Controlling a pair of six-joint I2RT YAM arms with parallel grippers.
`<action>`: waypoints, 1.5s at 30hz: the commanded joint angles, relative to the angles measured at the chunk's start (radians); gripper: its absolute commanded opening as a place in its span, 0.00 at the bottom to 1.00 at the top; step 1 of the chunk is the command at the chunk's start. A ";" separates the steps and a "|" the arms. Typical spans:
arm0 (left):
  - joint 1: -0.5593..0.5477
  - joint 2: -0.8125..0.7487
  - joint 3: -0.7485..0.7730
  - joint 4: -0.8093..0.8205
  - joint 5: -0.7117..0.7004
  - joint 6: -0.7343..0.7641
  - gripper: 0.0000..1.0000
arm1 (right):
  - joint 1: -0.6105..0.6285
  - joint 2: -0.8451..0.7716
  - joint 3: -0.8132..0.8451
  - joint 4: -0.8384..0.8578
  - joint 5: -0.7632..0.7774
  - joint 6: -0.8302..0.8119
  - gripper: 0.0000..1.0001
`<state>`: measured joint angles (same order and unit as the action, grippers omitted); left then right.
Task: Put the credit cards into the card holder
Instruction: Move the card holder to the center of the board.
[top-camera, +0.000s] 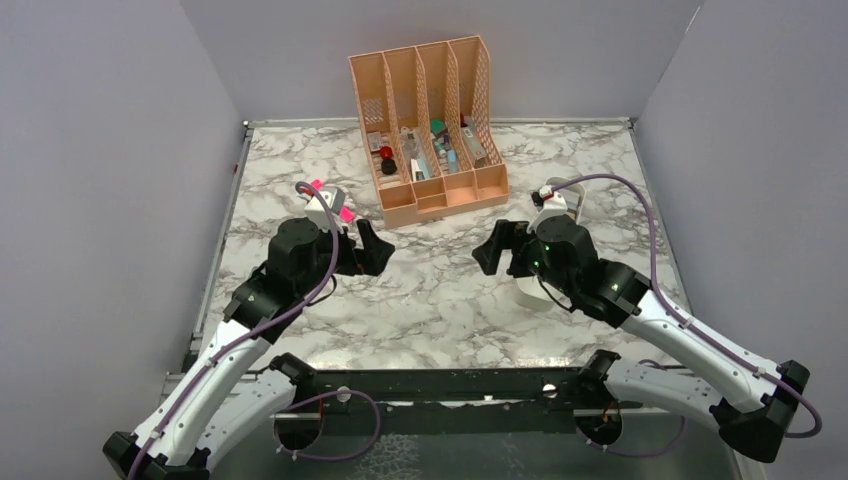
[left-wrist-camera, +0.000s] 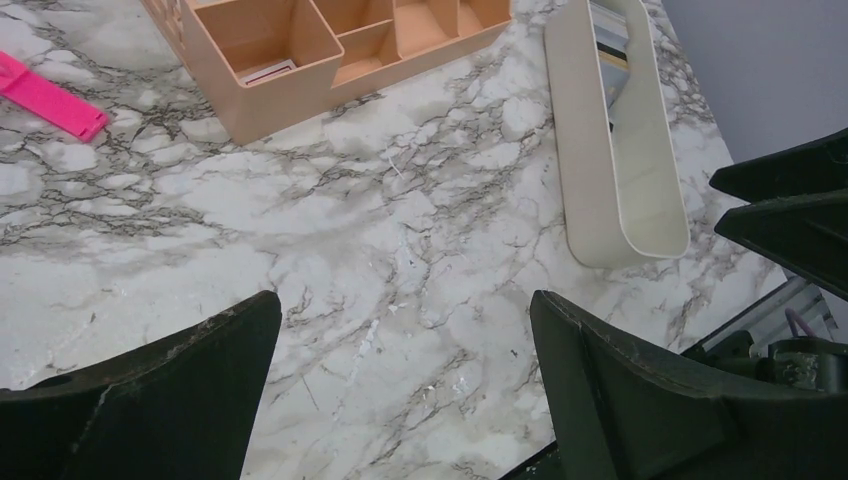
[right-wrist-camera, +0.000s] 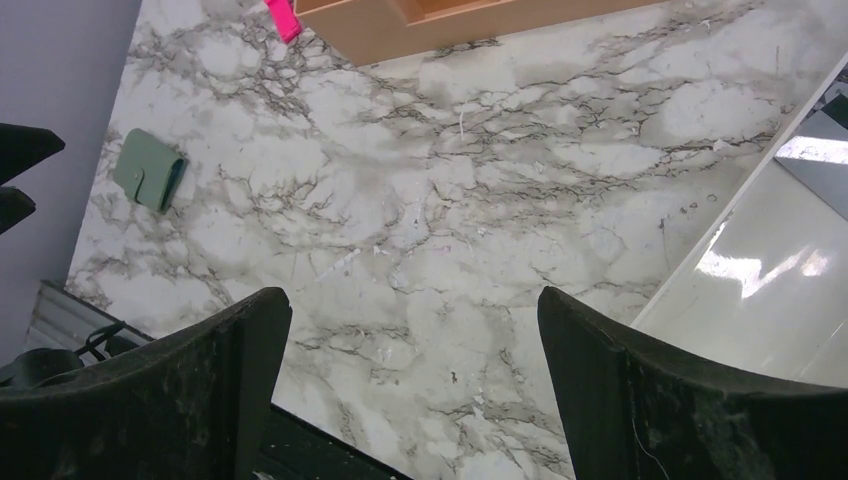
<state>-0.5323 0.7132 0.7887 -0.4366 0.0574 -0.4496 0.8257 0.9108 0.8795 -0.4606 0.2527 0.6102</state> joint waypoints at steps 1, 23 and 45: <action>-0.006 0.005 -0.009 0.004 -0.058 -0.014 0.99 | 0.007 0.003 0.013 -0.006 0.036 0.004 0.99; 0.172 0.265 -0.034 -0.171 -0.632 -0.412 0.73 | 0.007 -0.017 -0.017 0.053 -0.022 -0.059 0.99; 0.531 0.644 -0.026 -0.190 -0.675 -0.634 0.72 | 0.007 -0.037 -0.030 0.100 -0.135 -0.114 0.99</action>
<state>-0.0181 1.3247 0.7624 -0.6449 -0.5919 -1.0512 0.8257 0.8726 0.8326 -0.3782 0.1452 0.5205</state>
